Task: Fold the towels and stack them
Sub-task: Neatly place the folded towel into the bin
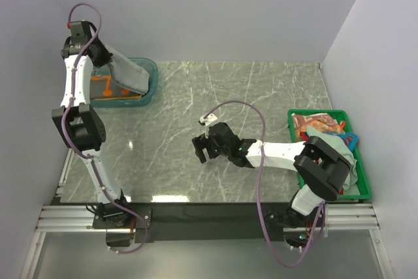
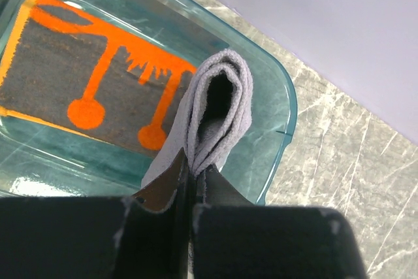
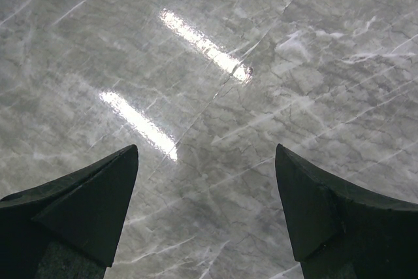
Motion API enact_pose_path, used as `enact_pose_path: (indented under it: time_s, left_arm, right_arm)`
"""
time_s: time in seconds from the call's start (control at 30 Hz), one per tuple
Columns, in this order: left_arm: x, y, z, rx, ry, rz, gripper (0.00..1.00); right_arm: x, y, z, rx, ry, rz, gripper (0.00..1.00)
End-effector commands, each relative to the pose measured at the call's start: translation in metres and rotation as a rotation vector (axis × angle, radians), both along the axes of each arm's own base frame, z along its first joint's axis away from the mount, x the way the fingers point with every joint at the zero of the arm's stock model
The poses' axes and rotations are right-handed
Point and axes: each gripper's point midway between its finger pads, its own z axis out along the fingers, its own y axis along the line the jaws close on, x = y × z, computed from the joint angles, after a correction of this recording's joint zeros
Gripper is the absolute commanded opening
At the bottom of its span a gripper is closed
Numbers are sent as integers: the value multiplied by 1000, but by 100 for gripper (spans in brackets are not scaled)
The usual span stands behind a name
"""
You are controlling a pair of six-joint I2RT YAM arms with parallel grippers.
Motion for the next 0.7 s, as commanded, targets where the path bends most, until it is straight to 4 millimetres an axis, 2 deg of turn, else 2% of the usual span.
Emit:
enact_pose_path:
  time_s: [0.0,0.13,0.27,0.47,0.67]
  left_arm:
    - [-3,-6,54,3,-119,-24,1]
    - [-6,6,45,34,-94,17,1]
    - [-6,21,24,54,-44,54,1]
    - [-8,48,5,136,14,116,1]
    - [-7,58,-9,184,49,133,1]
  right_arm:
    - [12,11,19,34,-40,-3,91]
    - [13,11,18,31,-37,-4,91]
    - [12,11,18,31,-37,0,91]
    - [12,11,17,29,-36,0,91]
    - [12,12,17,27,-36,0,91]
